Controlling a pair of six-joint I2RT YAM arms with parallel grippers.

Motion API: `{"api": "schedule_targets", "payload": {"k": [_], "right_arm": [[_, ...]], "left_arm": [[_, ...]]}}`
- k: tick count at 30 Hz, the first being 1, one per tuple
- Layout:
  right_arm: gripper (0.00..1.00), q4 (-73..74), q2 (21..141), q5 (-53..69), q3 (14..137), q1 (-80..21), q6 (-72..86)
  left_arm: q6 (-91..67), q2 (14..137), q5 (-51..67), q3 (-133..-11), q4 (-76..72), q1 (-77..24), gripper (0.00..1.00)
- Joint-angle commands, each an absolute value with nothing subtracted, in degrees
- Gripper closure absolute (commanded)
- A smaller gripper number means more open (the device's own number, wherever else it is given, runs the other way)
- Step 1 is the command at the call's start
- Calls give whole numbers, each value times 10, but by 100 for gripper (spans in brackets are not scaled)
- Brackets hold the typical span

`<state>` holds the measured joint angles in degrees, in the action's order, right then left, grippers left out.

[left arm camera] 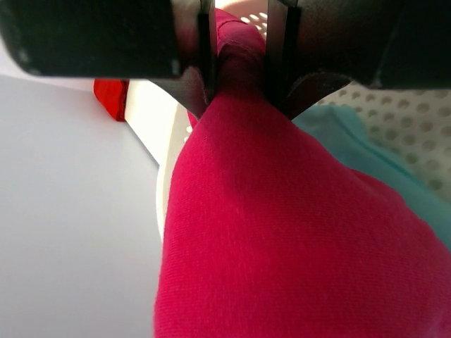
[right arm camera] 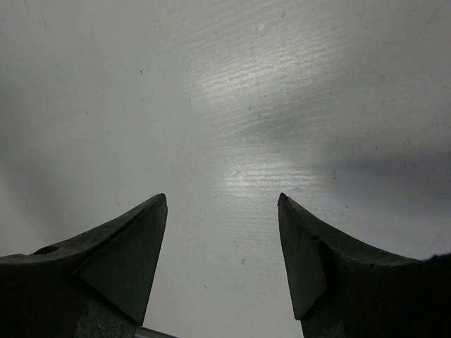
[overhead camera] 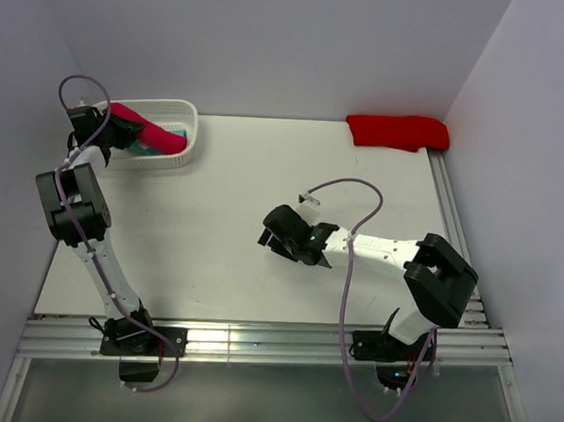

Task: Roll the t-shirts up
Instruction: Place the rolled tshirt into the container

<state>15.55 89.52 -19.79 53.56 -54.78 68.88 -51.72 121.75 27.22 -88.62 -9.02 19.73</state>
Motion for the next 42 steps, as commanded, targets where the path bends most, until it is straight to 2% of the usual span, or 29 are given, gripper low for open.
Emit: {"api": "schedule_targets", "payload": {"k": [1,22,39,42], "right_arm": [[29,140,905,-197,546,-544,679],[29,134,919,-186,548,-543,673],[29,141,939,-171,567,-536,657],[29,143,940,-169,570,-534,653]], "left_arm": [[-515,1217,247,-918,-59,203,100],[-575,1224,173,-915,40,211,100],[-627,1326,59,-1099,297,212,99],[-626,1343,69,-1126,313,212,74]]}}
